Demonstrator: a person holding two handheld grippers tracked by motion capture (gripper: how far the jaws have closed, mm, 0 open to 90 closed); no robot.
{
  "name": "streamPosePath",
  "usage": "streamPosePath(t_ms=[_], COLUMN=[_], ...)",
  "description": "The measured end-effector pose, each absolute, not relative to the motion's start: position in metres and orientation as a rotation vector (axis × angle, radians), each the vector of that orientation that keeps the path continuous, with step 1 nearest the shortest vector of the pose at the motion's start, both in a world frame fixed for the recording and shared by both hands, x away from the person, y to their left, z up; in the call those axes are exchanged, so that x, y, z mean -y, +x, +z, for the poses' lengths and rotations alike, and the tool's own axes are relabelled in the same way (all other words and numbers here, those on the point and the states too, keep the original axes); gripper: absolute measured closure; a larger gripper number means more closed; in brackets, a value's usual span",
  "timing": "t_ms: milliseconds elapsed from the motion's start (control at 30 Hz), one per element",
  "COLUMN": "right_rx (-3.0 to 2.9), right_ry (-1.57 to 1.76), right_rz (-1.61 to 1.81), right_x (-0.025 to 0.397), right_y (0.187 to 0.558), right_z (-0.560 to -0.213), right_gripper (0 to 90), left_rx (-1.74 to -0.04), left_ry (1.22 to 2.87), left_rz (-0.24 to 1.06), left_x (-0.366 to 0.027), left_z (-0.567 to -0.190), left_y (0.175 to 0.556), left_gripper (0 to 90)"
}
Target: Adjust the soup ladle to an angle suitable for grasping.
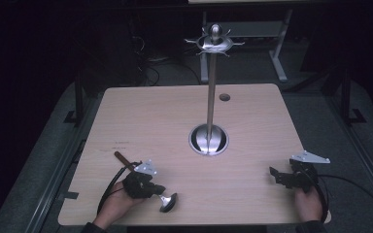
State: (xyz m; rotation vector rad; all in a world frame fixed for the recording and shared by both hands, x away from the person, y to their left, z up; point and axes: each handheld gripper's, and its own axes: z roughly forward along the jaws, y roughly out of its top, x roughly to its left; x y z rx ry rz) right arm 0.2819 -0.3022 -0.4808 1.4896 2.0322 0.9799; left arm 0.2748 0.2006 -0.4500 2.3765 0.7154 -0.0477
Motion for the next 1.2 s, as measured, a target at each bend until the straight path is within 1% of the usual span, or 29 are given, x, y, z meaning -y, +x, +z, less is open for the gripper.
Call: streamPosePath(t_ms=[233,267,300,333,500,567,633,700,767,933,1067,1200], right_rx=[-2.03,-2.031,-2.031,-2.031,-2.032,-2.032,-2.032,-2.034,-2.037,-2.038,-2.039,-2.038], right_ry=[1.487,1.49,1.49,1.489,1.488,1.487,1.488,1.487,1.488,1.488,1.487,1.488], right_rz=[0.98,0.98,0.98,0.979,0.98,0.979,0.98,0.978,0.976,0.973,0.972,0.973], right_x=[0.302,0.302,0.302,0.302,0.302,0.302,0.302,0.302,0.302,0.302,0.302,0.302], right_y=[0.282,0.282,0.282,0.282,0.282,0.282,0.282,0.282,0.282,0.282,0.282,0.283], right_z=[-0.481,-0.481,-0.481,-0.481,-0.481,-0.481,-0.481,-0.481,-0.481,-0.481,-0.481,-0.481], right_gripper=[13.6,13.6,13.6,13.6,13.6,13.6,13.6,13.6,13.6,13.6,13.6,13.6], left_rx=[-0.755,-0.79,-0.79,-0.811,-0.922,-0.955,-1.024,-1.05,-1.12,-1.19,-1.226,-1.224], left_ry=[2.324,2.305,2.305,2.308,2.283,2.268,2.247,2.236,2.214,2.2,2.215,2.218], left_rz=[0.0,0.028,0.028,0.066,0.164,0.179,0.228,0.241,0.281,0.308,0.317,0.318], left_x=[-0.217,-0.225,-0.225,-0.236,-0.267,-0.273,-0.294,-0.3,-0.316,-0.327,-0.327,-0.324], left_z=[-0.442,-0.439,-0.439,-0.436,-0.432,-0.432,-0.431,-0.432,-0.435,-0.441,-0.448,-0.449], left_y=[0.276,0.278,0.278,0.283,0.296,0.299,0.306,0.309,0.317,0.331,0.34,0.345], left_gripper=[90.0,90.0,90.0,90.0,90.0,90.0,90.0,90.0,90.0,90.0,90.0,90.0])
